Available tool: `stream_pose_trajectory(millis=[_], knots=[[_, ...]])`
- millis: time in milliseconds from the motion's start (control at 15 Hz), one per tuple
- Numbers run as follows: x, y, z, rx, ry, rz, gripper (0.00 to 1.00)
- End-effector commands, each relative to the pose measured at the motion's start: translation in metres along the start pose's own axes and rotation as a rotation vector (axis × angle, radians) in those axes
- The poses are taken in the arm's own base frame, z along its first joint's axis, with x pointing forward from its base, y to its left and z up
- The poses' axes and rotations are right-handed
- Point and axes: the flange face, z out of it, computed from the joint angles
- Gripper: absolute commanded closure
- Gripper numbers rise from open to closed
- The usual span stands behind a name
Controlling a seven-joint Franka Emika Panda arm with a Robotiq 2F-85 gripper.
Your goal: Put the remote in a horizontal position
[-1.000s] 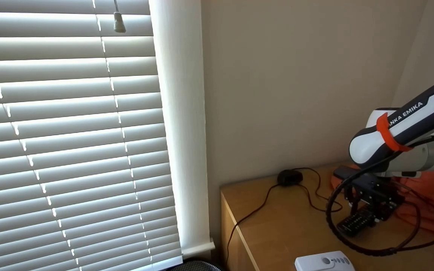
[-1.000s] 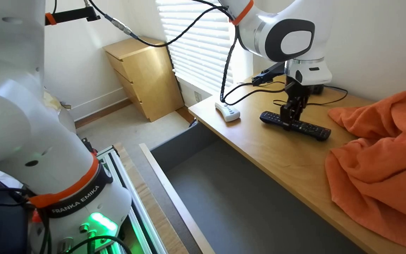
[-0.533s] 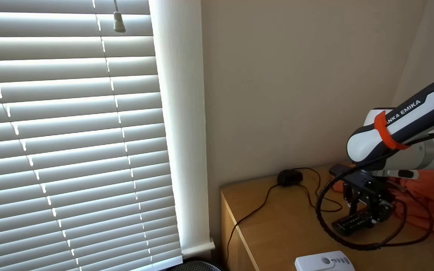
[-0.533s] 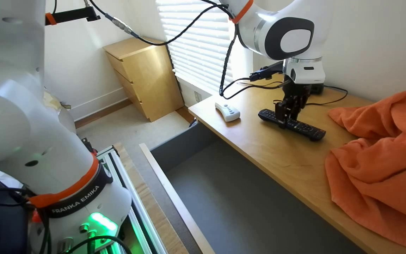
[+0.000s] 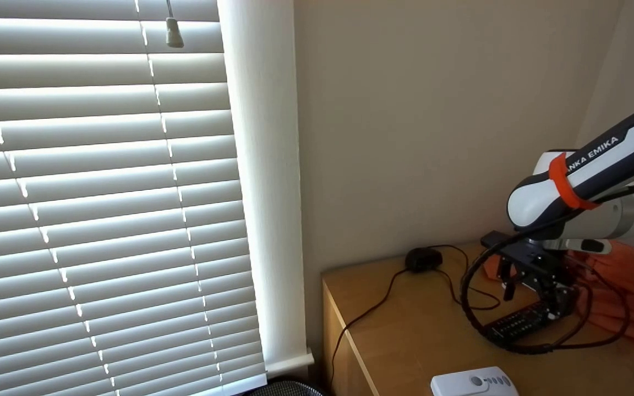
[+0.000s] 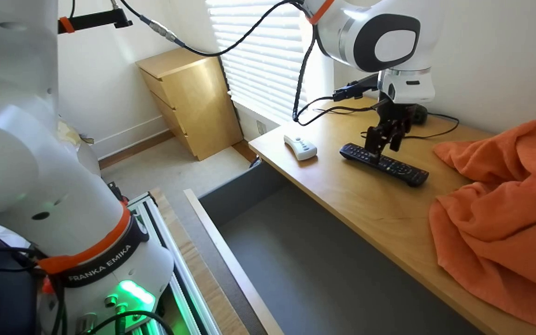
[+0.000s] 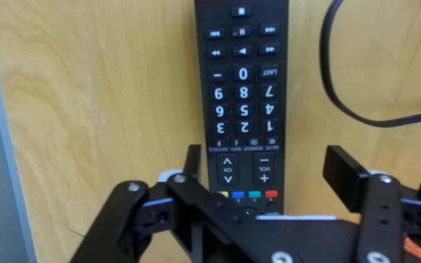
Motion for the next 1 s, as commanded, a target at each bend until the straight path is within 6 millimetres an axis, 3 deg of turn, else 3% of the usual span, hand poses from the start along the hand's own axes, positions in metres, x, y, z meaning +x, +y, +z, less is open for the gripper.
stream_pose_trajectory(millis=[0,467,933], knots=[[0.008,0.007,-0.037,0.061,-0.022,-0.178,0.0],[0.022,0.024,-0.09,0.041,-0.032,-0.578,0.0],[0.01,0.041,-0.094,0.0,-0.06,-0.958,0.0]])
